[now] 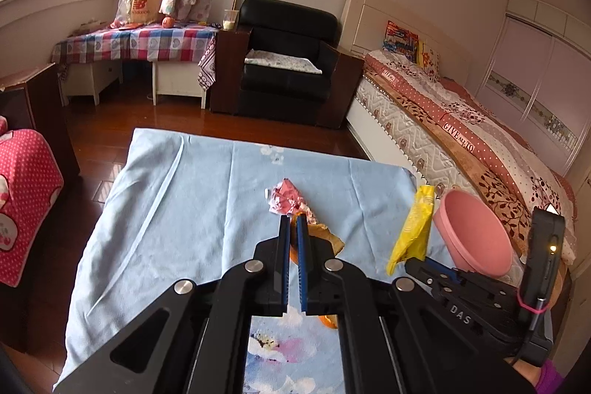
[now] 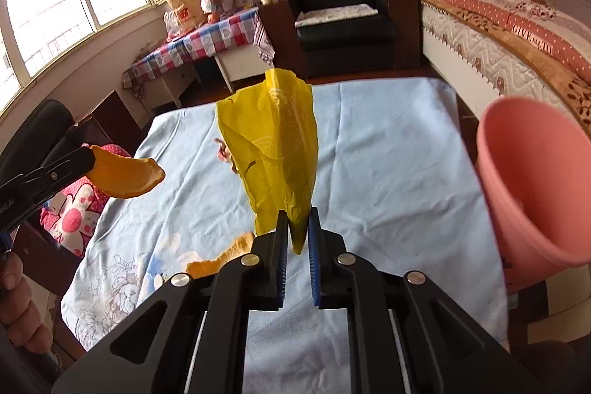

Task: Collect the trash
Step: 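Lift the orange peel and yellow bag and carry both toward the pink bucket, then open the left tool over the pink bucket while the right tool keeps holding the yellow bag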

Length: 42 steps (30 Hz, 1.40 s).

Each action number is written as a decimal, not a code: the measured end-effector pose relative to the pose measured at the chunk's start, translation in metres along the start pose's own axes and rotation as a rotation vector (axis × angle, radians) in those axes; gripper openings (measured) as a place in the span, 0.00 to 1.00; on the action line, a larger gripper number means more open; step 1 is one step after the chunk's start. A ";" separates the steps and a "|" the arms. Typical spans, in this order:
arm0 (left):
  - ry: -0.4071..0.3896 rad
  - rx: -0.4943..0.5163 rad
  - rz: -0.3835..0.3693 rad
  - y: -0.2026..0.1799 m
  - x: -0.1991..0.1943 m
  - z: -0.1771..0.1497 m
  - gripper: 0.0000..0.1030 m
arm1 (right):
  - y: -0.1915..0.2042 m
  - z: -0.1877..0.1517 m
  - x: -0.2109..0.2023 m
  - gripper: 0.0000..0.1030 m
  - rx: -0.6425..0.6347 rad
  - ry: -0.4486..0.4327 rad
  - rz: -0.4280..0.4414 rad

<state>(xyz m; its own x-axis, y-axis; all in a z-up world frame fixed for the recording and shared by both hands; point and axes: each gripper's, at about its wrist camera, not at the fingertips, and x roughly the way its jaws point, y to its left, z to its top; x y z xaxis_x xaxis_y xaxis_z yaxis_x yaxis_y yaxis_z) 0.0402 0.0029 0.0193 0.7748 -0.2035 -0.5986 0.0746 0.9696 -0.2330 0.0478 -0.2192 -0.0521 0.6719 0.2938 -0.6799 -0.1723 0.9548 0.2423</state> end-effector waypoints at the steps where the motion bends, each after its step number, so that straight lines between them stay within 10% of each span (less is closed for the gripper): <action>1: -0.004 0.004 0.001 -0.004 -0.001 0.001 0.03 | -0.001 0.002 -0.006 0.10 -0.003 -0.016 -0.004; 22: -0.001 0.148 -0.108 -0.146 0.027 0.020 0.03 | -0.089 0.013 -0.101 0.10 0.086 -0.225 -0.162; 42: 0.126 0.273 -0.231 -0.280 0.114 -0.002 0.03 | -0.202 0.007 -0.093 0.11 0.233 -0.176 -0.280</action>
<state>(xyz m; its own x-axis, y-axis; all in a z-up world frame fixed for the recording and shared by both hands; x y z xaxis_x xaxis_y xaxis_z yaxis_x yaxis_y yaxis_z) 0.1063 -0.2920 0.0146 0.6359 -0.4192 -0.6480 0.4156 0.8935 -0.1702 0.0254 -0.4399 -0.0332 0.7859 -0.0082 -0.6183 0.1898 0.9548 0.2287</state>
